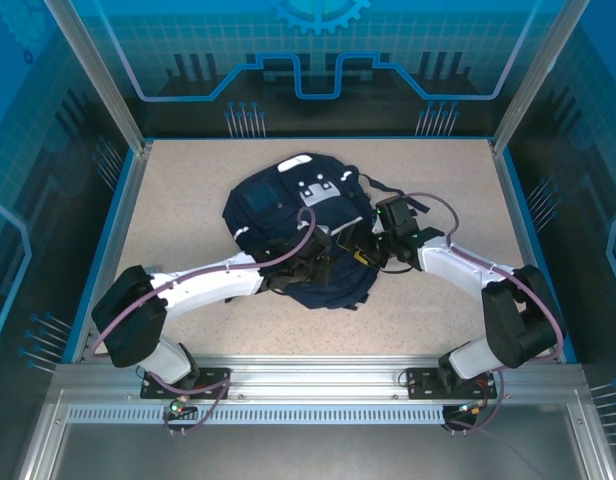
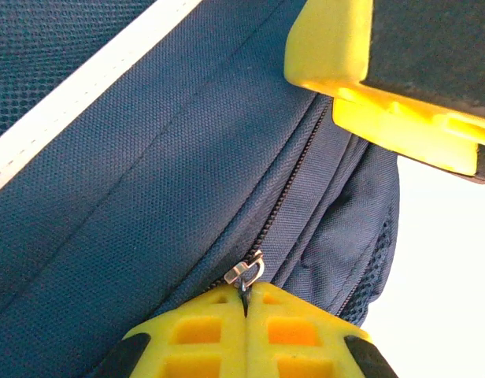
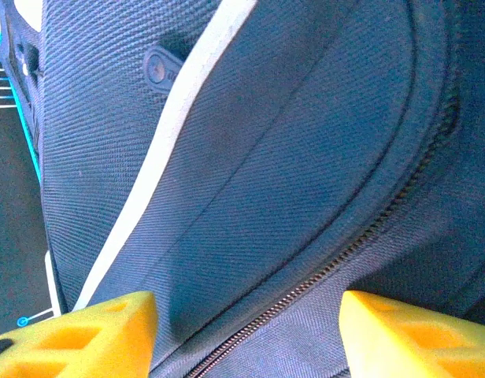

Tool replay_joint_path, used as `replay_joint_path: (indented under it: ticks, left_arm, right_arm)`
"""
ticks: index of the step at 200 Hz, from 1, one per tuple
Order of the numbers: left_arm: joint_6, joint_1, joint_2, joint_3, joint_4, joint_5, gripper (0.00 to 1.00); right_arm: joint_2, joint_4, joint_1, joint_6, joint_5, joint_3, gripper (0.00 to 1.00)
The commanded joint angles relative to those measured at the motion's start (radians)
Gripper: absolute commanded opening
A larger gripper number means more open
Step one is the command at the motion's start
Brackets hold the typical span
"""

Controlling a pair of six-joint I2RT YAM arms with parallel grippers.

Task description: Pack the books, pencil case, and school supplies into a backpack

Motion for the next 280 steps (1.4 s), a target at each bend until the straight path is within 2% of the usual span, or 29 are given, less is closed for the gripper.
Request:
replay_joint_path:
  ticks: [1, 19, 49, 81, 134, 185, 225, 280]
  left_arm:
    - [-0.005, -0.013, 0.004, 0.046, 0.065, 0.053, 0.00]
    - [0.000, -0.014, 0.000, 0.044, 0.057, 0.046, 0.00]
    - [0.037, -0.014, -0.014, 0.040, -0.001, 0.018, 0.00]
    - [0.093, 0.014, -0.062, -0.012, -0.116, -0.042, 0.00]
    - [0.058, 0.185, -0.106, -0.070, -0.115, -0.003, 0.00]
    - [0.101, 0.230, -0.125, -0.070, -0.123, 0.002, 0.00]
    - [0.159, 0.231, -0.193, -0.134, -0.111, 0.101, 0.00]
    - [0.134, 0.267, -0.232, -0.144, -0.128, -0.046, 0.00]
  right_arm:
    - [0.002, 0.034, -0.009, 0.021, -0.021, -0.006, 0.57]
    - [0.014, 0.041, -0.012, 0.017, -0.026, 0.004, 0.46]
    - [0.029, -0.015, -0.023, -0.011, 0.013, 0.042, 0.17]
    - [-0.031, -0.091, -0.030, -0.067, 0.113, 0.043, 0.07]
    - [-0.021, -0.088, -0.037, -0.092, 0.085, 0.045, 0.04]
    - [-0.043, -0.117, -0.039, -0.097, 0.135, 0.037, 0.03]
    - [-0.050, -0.113, -0.056, -0.091, 0.143, 0.050, 0.02]
    - [-0.062, -0.134, -0.055, -0.107, 0.138, 0.071, 0.01]
